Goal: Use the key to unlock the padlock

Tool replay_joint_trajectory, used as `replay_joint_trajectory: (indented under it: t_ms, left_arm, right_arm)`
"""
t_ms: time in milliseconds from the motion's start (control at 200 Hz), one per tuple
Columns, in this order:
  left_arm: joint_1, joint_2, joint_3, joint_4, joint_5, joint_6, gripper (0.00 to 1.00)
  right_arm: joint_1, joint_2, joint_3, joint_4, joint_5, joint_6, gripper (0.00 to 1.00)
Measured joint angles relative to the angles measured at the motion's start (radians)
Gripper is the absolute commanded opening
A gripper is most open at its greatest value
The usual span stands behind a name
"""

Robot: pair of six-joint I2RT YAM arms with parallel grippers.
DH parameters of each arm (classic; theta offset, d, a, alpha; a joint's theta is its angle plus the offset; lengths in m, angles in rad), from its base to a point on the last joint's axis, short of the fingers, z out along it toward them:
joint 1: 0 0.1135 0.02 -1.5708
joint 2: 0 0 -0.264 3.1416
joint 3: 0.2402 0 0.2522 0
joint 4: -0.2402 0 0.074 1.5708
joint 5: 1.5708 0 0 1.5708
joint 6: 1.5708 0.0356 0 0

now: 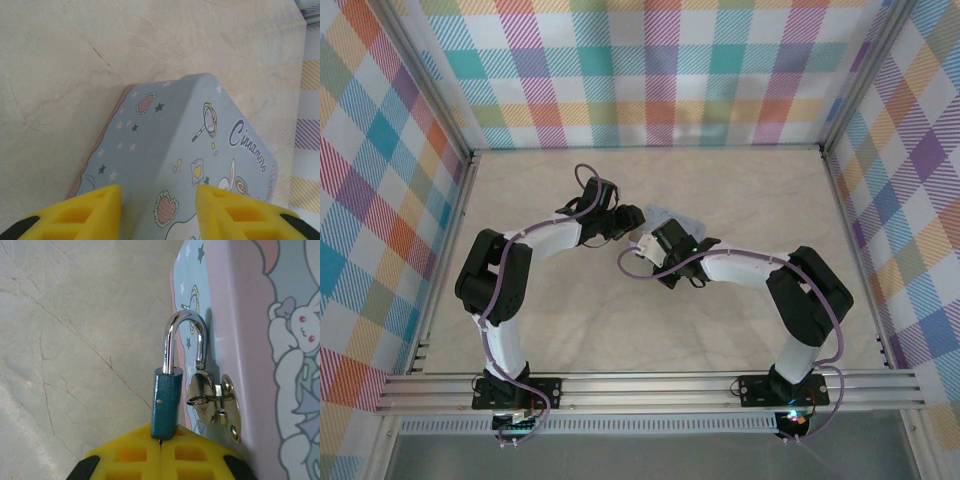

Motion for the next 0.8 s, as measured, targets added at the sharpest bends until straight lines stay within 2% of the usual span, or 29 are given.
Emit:
replay_joint_trajectory:
  t_ms: [200, 380, 540, 730, 760, 790, 800]
  left_arm:
    - [0.002, -0.002, -0.002, 0.0, -0.002, 0.0, 0.44]
    - [0.014, -0.038, -0.043, 0.0, -0.011, 0.0, 0.45]
    - [0.042, -0.104, -0.095, 0.001, -0.029, -0.002, 0.51]
    - [0.075, -0.197, -0.169, 0.003, -0.049, 0.004, 0.63]
    - [0.075, -0.211, -0.18, 0.003, -0.051, 0.005, 0.71]
    - [0.077, -0.228, -0.192, 0.002, -0.055, 0.005, 0.76]
    - [0.077, -0.232, -0.194, 0.0, -0.055, 0.009, 0.86]
  right_arm:
    - [0.002, -0.019, -0.002, 0.0, -0.002, 0.001, 0.0]
    - [0.008, -0.095, -0.029, 0.01, -0.013, 0.023, 0.0]
    - [0.008, -0.171, -0.052, 0.023, -0.016, 0.046, 0.0]
    - [0.008, -0.25, -0.089, 0.026, -0.002, 0.078, 0.0]
    - [0.008, -0.261, -0.093, 0.026, 0.005, 0.084, 0.0]
    - [0.008, -0.272, -0.097, 0.026, 0.011, 0.09, 0.0]
    - [0.008, -0.275, -0.098, 0.026, 0.012, 0.092, 0.0]
